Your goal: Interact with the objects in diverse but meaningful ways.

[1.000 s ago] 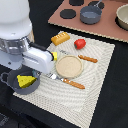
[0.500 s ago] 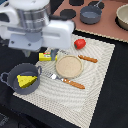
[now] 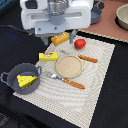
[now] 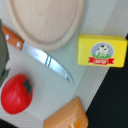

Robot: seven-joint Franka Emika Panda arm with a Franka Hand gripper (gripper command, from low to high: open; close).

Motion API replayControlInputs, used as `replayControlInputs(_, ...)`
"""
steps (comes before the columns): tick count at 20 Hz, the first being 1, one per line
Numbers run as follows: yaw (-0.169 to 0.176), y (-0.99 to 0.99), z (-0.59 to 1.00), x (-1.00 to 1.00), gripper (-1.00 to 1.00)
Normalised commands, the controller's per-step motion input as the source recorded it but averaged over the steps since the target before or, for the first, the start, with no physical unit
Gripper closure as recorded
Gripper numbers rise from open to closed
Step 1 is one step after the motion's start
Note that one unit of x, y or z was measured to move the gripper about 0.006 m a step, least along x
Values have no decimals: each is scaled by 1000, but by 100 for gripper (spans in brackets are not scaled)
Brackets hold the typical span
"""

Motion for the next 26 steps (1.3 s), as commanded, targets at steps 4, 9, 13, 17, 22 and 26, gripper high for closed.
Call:
replayControlInputs(4, 0, 546, -143, 654, -100)
replayControlInputs(9, 0, 523, -246, 614, -100)
replayControlInputs(13, -28, 446, -224, 558, -100)
replayControlInputs(17, -103, 326, -282, 421, -100)
replayControlInputs(22, -181, 318, -145, 79, -100)
replayControlInputs(26, -155, 428, 0, 0, -100)
